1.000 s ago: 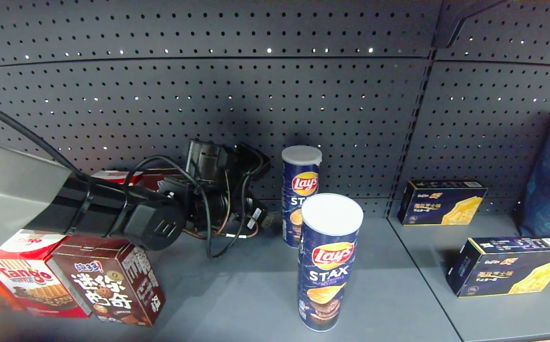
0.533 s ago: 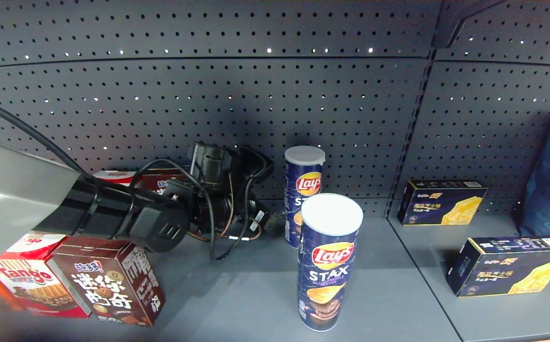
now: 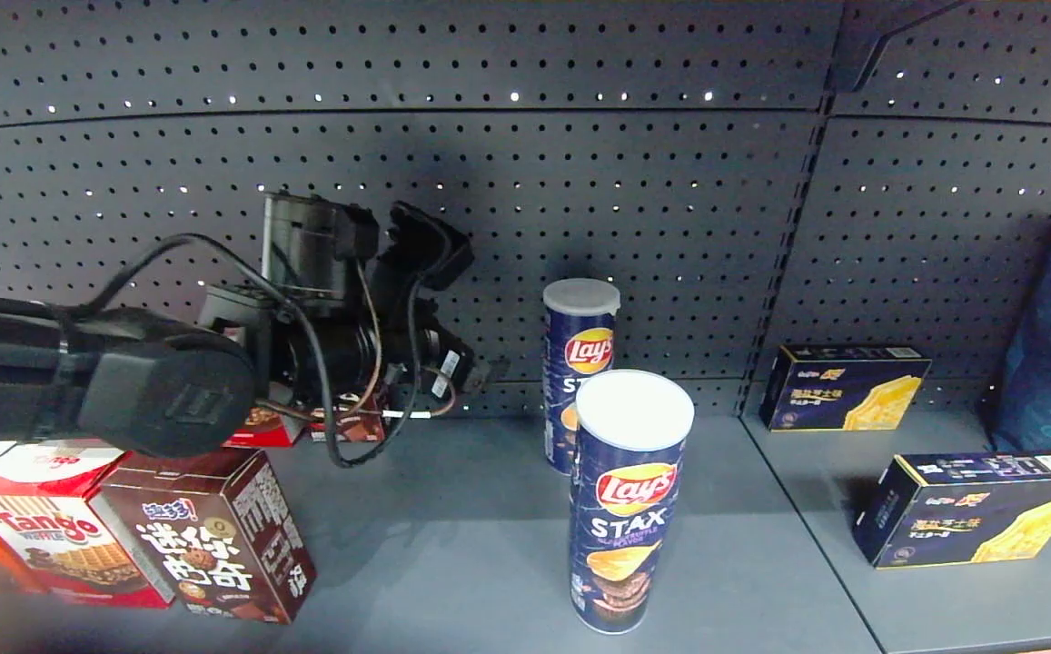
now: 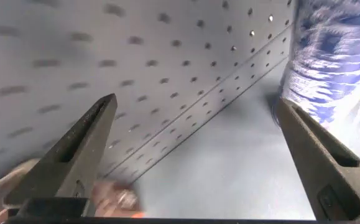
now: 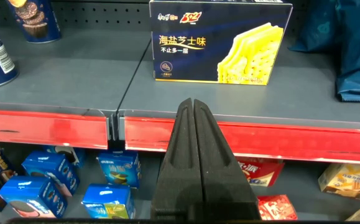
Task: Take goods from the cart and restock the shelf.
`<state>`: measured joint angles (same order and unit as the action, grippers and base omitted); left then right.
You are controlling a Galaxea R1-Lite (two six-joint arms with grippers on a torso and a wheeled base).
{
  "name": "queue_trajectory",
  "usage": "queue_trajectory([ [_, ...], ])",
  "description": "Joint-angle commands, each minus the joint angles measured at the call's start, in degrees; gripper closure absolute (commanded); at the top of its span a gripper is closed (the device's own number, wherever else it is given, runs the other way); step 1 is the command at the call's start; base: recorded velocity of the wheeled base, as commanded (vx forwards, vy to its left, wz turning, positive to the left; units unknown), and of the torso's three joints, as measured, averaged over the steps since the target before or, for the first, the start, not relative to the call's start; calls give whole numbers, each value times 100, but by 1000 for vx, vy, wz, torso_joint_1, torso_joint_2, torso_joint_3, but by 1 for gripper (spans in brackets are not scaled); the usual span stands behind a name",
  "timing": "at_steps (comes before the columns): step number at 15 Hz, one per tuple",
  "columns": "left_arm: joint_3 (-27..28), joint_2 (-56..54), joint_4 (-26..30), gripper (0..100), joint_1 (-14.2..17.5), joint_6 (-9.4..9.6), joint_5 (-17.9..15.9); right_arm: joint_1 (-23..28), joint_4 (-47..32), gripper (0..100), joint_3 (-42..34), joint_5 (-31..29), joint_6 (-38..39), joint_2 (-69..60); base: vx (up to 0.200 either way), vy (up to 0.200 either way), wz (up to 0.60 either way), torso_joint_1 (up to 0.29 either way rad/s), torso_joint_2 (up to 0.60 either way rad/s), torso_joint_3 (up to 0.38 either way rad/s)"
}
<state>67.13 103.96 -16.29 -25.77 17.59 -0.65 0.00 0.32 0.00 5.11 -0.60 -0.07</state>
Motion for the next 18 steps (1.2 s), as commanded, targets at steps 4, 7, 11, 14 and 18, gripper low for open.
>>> queue_trajectory([
  [4, -631, -1976, 407, 0, 2, -1, 126, 0, 3, 100, 0, -1, -2, 7, 0, 0, 0, 0, 0, 0],
  [7, -1414, -2653, 337, 0, -16, -10, 91, 0, 3, 100, 0, -1, -2, 7, 0, 0, 0, 0, 0, 0],
  [11, -2618, -3796, 319, 0, -24, -72, -76, 9, 12, 100, 0, -10, -2, 25, 0, 0, 0, 0, 0, 0],
  [14, -2635, -3954, 64, 0, -16, -159, -208, -237, -32, 100, 2391, 78, 244, 2345, 0, 0, 0, 0, 0, 0],
  [18, -2626, -3752, -349, 0, 11, -344, -217, -1143, 214, 100, 2962, 632, -327, 4279, 0, 0, 0, 0, 0, 0],
])
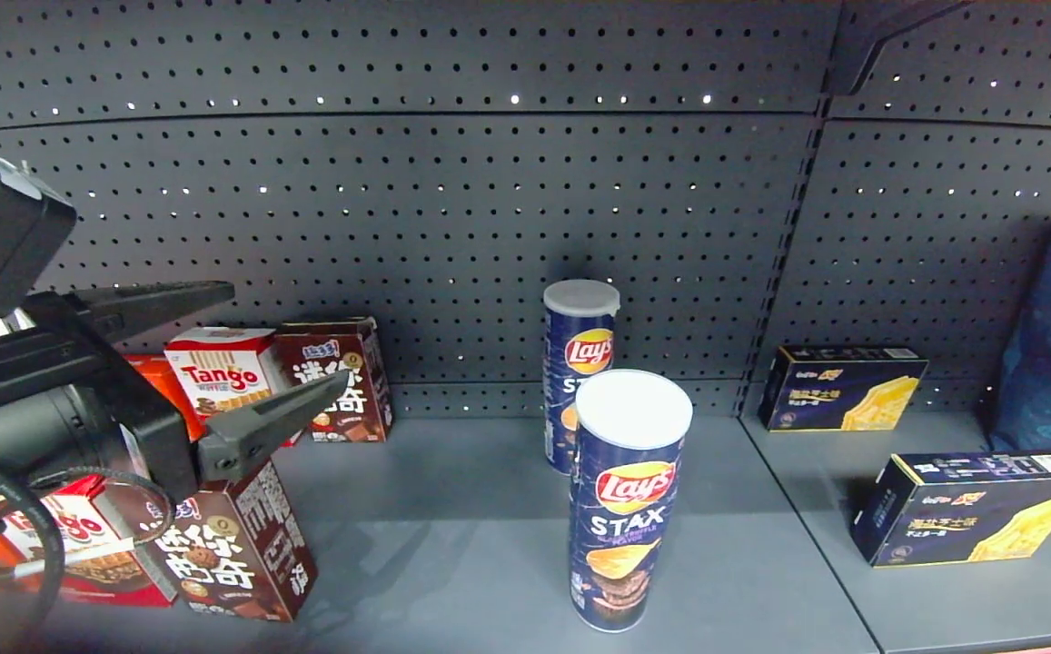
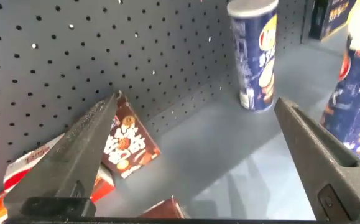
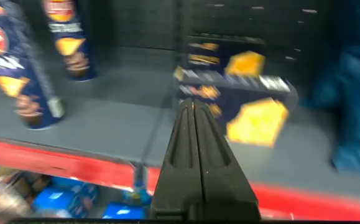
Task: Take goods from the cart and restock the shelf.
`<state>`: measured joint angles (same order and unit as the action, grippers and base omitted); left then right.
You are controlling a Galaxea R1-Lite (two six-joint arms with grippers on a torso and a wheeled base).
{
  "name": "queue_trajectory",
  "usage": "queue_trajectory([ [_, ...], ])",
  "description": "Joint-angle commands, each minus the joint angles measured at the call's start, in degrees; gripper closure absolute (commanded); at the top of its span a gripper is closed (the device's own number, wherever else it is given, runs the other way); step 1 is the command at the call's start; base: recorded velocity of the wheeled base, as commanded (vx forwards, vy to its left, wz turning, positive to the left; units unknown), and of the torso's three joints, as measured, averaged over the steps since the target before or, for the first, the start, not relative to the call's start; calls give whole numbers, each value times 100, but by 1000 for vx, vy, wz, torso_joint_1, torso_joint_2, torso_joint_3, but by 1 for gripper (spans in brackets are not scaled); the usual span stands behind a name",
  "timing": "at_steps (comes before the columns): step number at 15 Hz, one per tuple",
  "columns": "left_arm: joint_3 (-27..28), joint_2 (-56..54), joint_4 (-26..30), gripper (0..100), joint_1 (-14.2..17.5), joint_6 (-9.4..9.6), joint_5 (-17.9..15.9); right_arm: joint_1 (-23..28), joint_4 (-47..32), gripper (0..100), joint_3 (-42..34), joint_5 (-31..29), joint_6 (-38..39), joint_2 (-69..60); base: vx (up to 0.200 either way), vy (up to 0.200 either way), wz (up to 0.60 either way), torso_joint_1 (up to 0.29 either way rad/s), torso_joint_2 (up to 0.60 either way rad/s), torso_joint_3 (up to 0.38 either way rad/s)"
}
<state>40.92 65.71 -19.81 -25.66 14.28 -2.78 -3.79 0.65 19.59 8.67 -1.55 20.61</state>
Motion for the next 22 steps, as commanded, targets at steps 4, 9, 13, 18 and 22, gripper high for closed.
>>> queue_trajectory([
  [4, 3, 232, -278, 0, 35, -48, 5, -2170, 929, 100, 1179, -14, -364, 3889, 0, 0, 0, 0, 0, 0],
  [9, 21, 329, -295, 0, 44, -144, -3, -3022, 1342, 100, 1697, -32, -355, 5365, 0, 0, 0, 0, 0, 0],
  [13, 135, 346, -295, 0, 44, -171, -3, -3066, 1394, 100, 1935, -32, -355, 5831, 0, 0, 0, 0, 0, 0],
  [18, 205, 390, -295, 0, 44, -267, -3, -3242, 1421, 100, 1935, -23, -355, 6042, 0, 0, 0, 0, 0, 0],
  [22, 232, 417, -295, 0, 52, -285, -3, -3356, 1465, 100, 1926, -23, -337, 6077, 0, 0, 0, 0, 0, 0],
])
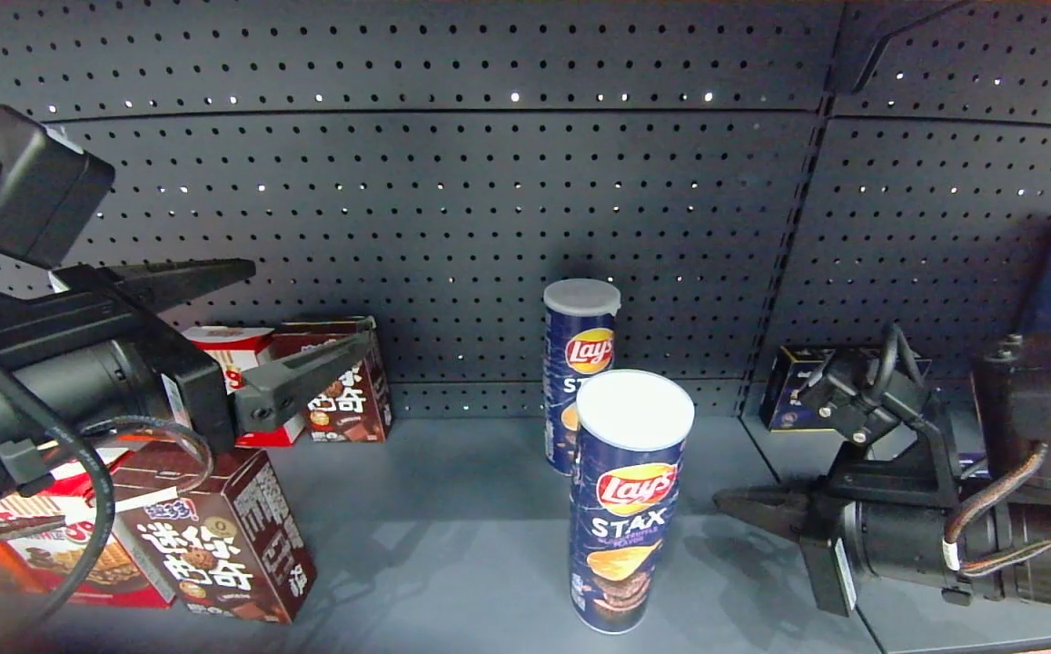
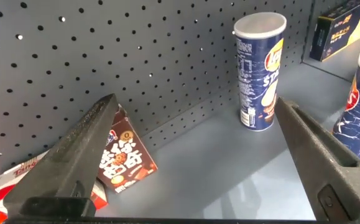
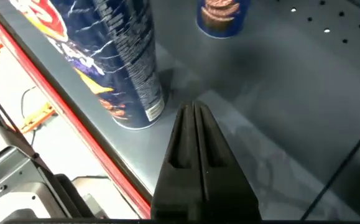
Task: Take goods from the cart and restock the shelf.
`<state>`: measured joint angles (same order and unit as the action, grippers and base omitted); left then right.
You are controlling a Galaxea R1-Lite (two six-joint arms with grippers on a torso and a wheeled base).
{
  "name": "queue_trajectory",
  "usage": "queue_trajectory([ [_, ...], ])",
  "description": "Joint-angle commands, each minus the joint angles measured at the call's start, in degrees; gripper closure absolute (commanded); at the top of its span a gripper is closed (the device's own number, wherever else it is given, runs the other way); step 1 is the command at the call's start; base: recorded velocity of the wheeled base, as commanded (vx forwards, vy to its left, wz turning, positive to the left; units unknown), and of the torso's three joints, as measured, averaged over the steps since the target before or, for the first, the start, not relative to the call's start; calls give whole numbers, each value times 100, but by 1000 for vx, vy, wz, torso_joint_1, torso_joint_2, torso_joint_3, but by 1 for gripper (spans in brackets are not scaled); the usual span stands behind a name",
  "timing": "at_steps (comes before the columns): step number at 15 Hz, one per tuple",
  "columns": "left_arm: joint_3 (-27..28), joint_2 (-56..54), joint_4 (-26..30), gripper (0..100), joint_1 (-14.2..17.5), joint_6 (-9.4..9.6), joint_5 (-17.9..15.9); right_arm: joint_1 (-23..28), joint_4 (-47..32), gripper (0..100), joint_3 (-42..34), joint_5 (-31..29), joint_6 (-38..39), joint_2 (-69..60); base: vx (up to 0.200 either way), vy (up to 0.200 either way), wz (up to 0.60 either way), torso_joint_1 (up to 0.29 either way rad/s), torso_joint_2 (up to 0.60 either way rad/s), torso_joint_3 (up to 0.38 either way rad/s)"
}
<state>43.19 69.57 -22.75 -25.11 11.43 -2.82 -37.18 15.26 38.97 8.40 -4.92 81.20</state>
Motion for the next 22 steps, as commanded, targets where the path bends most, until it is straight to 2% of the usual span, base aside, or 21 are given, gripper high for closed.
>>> queue_trajectory([
  [1, 5, 30, -2, 0, -2, -1, 0, 9, 3, 100, -30, 4, -8, -8, 0, 0, 0, 0, 0, 0],
  [5, 5, 57, -2, 0, -11, 8, 0, 150, -6, 100, -162, -787, 132, -500, 0, 0, 0, 0, 0, 0],
  [8, 31, 118, -2, 0, -11, -1, 0, 115, 56, 100, -452, -796, 132, -614, 0, 0, 0, 0, 0, 0],
  [11, 119, 215, -2, 0, -20, 8, 0, 167, 662, 100, -1032, -778, -263, -667, 0, 0, 0, 0, 0, 0],
  [17, 198, 311, -2, 0, -29, 17, 0, 167, 680, 100, -1146, -682, -263, -816, 0, 0, 0, 0, 0, 0],
  [18, 198, 303, -2, 0, -20, 17, 0, 167, 715, 0, -1138, -655, -263, -816, 0, 0, 0, 0, 0, 0],
  [22, 198, 311, -2, 0, -20, 17, 0, 220, 706, 0, -1102, -691, -272, -781, 0, 0, 0, 0, 0, 0],
])
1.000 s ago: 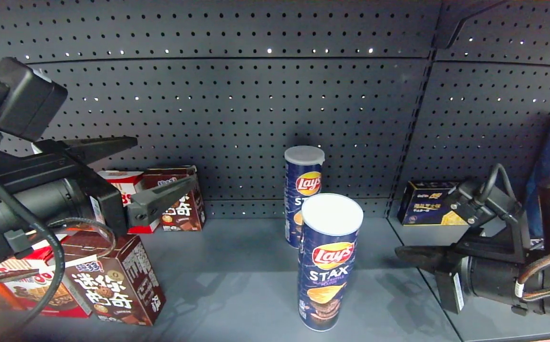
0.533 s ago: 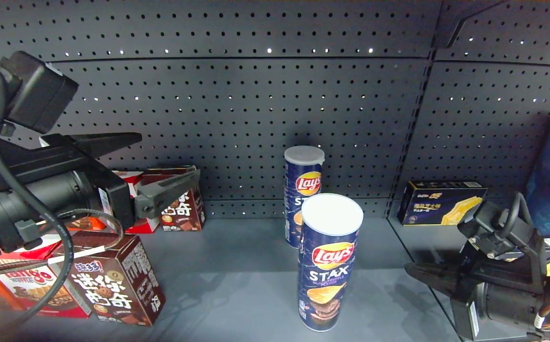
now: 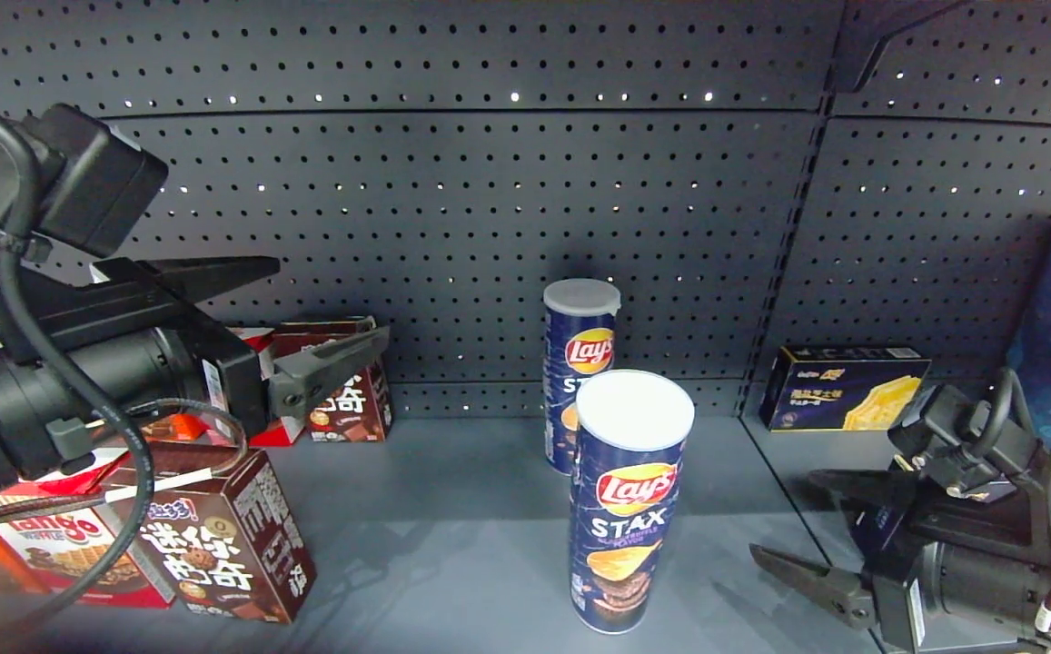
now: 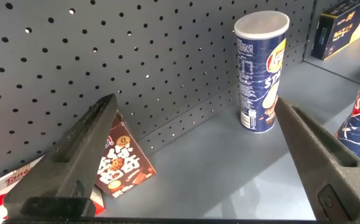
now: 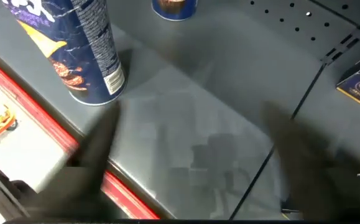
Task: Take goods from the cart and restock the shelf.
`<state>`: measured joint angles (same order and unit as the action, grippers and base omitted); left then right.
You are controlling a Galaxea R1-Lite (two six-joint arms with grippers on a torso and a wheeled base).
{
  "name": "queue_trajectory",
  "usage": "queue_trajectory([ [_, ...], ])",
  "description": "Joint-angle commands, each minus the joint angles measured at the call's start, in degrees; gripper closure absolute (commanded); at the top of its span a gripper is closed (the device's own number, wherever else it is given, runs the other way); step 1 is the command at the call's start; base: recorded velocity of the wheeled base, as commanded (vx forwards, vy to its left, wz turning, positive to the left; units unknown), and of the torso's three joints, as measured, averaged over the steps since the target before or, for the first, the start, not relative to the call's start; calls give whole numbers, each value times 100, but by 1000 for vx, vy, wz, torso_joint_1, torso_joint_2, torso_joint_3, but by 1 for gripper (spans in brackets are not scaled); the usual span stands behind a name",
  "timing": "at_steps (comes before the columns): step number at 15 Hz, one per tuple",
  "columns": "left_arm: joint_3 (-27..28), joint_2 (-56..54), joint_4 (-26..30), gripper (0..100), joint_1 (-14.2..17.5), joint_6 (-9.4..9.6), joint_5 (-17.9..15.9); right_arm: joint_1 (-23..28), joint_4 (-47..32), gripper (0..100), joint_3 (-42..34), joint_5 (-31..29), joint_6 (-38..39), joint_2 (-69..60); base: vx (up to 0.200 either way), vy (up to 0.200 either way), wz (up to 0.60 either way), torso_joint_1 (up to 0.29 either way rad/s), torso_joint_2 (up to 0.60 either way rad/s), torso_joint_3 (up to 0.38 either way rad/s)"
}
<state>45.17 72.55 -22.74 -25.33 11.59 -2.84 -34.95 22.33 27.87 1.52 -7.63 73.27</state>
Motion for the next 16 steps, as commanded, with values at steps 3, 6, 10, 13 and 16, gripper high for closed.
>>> queue_trajectory([
  [3, 1, 14, -3, 0, 2, 1, -6, -12, -1, 0, 96, -12, -10, 171, 0, 0, 0, 0, 0, 0],
  [6, -8, 5, -3, 0, 2, -8, 3, -12, -1, 0, 281, -56, -10, 408, 0, 0, 0, 0, 0, 0],
  [10, -8, 14, -3, 0, 11, -8, 3, -135, 8, 0, 571, -328, -10, 847, 0, 0, 0, 0, 0, 0],
  [13, 1, 32, -3, 0, 20, -17, 3, -232, -1, 0, 808, -346, -10, 1102, 0, 0, 0, 0, 0, 0],
  [16, 1, 32, -12, 0, 20, -17, 12, -355, -1, 0, 869, -355, -10, 1225, 0, 0, 0, 0, 0, 0],
])
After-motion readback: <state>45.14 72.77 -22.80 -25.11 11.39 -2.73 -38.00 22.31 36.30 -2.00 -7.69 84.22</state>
